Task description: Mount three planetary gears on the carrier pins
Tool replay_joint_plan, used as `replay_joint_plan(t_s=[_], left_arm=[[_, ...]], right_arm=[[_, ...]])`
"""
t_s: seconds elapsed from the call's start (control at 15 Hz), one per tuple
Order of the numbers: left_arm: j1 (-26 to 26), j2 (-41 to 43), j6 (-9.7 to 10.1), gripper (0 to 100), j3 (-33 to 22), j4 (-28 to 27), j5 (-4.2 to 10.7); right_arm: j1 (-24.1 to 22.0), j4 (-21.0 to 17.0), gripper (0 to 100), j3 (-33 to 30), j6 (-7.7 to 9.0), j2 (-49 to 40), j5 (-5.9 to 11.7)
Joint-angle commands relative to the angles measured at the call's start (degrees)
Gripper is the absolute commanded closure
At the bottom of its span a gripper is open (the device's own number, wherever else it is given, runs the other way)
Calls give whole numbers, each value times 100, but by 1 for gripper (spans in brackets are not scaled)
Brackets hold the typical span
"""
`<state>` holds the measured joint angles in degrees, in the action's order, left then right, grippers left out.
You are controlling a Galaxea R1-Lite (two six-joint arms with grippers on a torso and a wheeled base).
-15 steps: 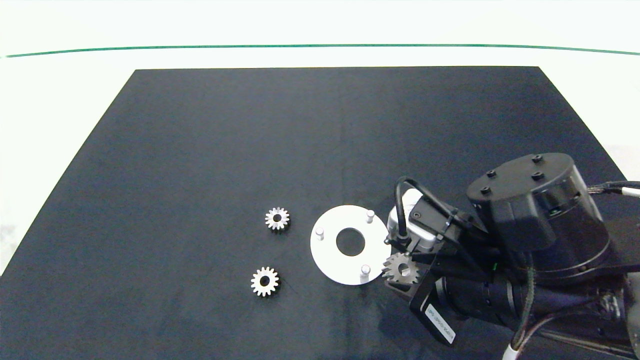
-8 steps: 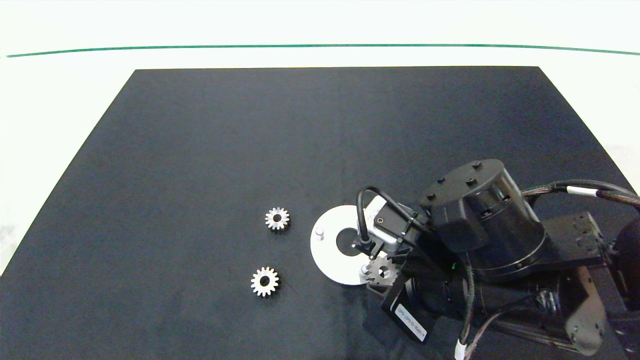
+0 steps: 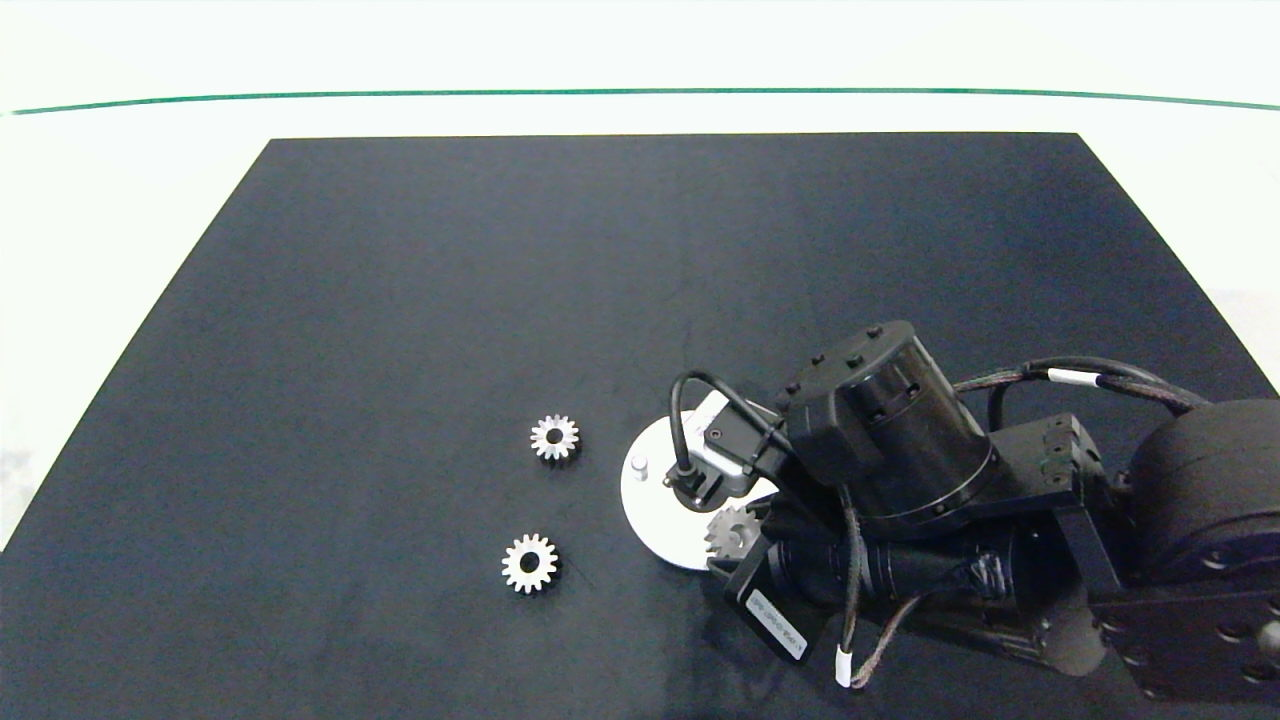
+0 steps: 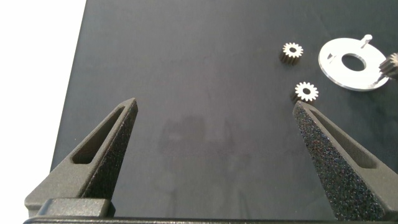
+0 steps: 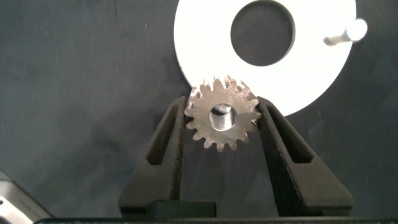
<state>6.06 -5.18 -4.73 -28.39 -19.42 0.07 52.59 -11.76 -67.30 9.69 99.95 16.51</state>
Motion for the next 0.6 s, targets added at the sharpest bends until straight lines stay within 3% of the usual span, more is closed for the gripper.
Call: replay_joint_plan(t_s=[0.07,0.6], left_arm=[[1,-27,-2,0,-17,-9,1],[1,-44,-2,0,-35,-9,-7]], right_arm=[[-56,-10,84,-46,15,77,11],[-126,-10,84,-55,6,121,2]])
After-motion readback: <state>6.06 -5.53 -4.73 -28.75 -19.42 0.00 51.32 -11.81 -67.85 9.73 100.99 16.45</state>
